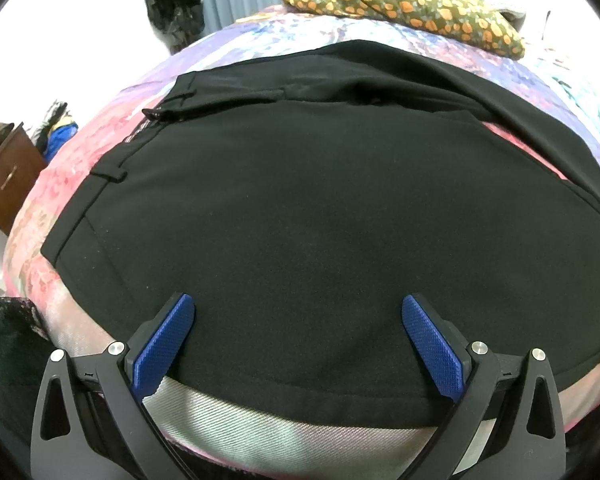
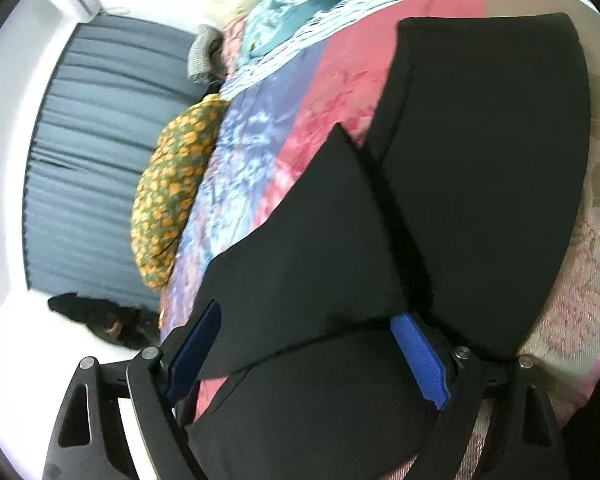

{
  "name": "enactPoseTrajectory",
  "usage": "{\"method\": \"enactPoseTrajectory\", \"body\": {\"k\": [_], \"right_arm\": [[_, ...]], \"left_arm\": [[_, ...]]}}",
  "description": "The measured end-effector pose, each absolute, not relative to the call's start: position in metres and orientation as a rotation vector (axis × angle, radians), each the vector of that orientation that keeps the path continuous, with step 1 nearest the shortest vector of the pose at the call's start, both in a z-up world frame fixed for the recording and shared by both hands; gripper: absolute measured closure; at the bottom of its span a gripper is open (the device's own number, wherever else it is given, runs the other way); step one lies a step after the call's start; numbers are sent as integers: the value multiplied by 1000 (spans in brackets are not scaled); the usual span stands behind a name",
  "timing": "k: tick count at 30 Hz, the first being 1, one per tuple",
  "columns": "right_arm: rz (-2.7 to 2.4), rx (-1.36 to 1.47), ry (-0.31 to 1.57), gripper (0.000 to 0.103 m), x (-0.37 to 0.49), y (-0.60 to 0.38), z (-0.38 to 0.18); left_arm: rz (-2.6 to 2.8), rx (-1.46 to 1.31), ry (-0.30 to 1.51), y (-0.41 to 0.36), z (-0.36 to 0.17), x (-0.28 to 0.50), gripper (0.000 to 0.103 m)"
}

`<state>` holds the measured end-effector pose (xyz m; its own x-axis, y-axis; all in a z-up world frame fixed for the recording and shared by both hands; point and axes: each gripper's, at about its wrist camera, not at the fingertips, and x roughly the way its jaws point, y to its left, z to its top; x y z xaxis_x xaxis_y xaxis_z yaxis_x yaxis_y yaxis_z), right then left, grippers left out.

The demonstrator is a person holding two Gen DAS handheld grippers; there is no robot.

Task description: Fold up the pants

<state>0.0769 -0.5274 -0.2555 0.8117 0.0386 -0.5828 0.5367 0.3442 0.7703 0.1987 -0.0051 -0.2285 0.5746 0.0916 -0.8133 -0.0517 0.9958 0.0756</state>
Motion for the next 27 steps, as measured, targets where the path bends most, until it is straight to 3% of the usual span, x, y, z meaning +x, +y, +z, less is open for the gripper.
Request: {"method": "enactPoseTrajectory", "body": {"k": [3, 5, 6, 8, 11, 16, 22, 24, 27], "right_arm": [[-389, 1114, 589, 19, 84, -521, -251], [-444, 1038, 621, 37, 86, -516, -248], [-452, 1031, 624, 41, 87, -517, -249], [-420, 1064, 615, 67, 88, -524, -252], [-402, 1076, 626, 92, 87, -537, -255], [-303, 933, 548, 95, 90, -530, -217], [-216, 835, 470, 95, 86, -520, -189], [-186, 870, 450, 95, 81, -524, -189], [-169, 928, 433, 95, 75, -532, -193]], "left_arm": [[76, 38, 978, -4, -226, 202, 0], [71, 29, 1013, -3, -221, 207, 1], [61, 18, 1038, -3, -218, 210, 1], [-13, -37, 1073, -3, -207, 220, 1], [-138, -131, 1055, -7, -180, 252, 1], [-203, -279, 1010, -21, -136, 366, 1], [-54, -420, 1111, -24, -164, 483, 2], [0, -485, 1131, -20, -180, 499, 8], [45, -589, 1157, -17, -201, 515, 26]]}}
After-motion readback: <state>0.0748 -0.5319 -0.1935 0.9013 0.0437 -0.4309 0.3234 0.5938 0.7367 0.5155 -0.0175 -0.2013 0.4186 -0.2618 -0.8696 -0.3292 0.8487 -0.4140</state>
